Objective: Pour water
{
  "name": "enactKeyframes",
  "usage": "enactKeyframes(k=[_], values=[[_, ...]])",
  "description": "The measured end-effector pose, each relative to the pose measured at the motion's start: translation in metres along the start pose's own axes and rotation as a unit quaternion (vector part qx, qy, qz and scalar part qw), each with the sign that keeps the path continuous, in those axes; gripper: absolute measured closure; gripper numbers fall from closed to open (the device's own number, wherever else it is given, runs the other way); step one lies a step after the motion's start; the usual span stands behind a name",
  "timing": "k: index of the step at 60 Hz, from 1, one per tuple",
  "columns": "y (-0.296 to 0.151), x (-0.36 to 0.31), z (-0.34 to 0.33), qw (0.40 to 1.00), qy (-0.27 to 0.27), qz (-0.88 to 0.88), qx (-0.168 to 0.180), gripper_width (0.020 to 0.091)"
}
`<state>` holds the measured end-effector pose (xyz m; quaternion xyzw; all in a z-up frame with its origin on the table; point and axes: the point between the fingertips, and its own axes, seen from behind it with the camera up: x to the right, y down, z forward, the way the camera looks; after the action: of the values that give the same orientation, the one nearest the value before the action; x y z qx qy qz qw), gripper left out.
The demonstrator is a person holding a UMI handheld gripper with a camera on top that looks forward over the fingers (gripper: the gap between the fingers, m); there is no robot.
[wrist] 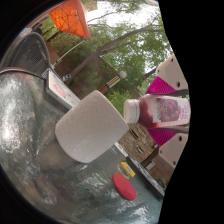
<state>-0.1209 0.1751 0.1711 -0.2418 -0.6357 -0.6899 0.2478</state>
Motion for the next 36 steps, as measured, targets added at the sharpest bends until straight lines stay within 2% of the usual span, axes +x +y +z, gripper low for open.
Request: enactKeyframes(k=[18, 22, 25, 30, 33, 36], values=[[0.003, 0.008, -0.003, 0.999, 0.01, 0.029, 0.029, 0.067], [0.021, 0.022, 0.001, 0.994, 0.023, 0.107, 0.019, 0.067], [0.046, 0.032, 0.001, 0.977, 0.032, 0.213, -0.001, 0.0671], [0.087, 0.028, 0.001, 0.889, 0.032, 0.455, -0.037, 0.0672], [0.098, 0.01, -0.001, 0.788, 0.015, 0.614, -0.045, 0.0672], [0.092, -0.022, 0.002, 0.658, -0.014, 0.751, -0.055, 0.0671]])
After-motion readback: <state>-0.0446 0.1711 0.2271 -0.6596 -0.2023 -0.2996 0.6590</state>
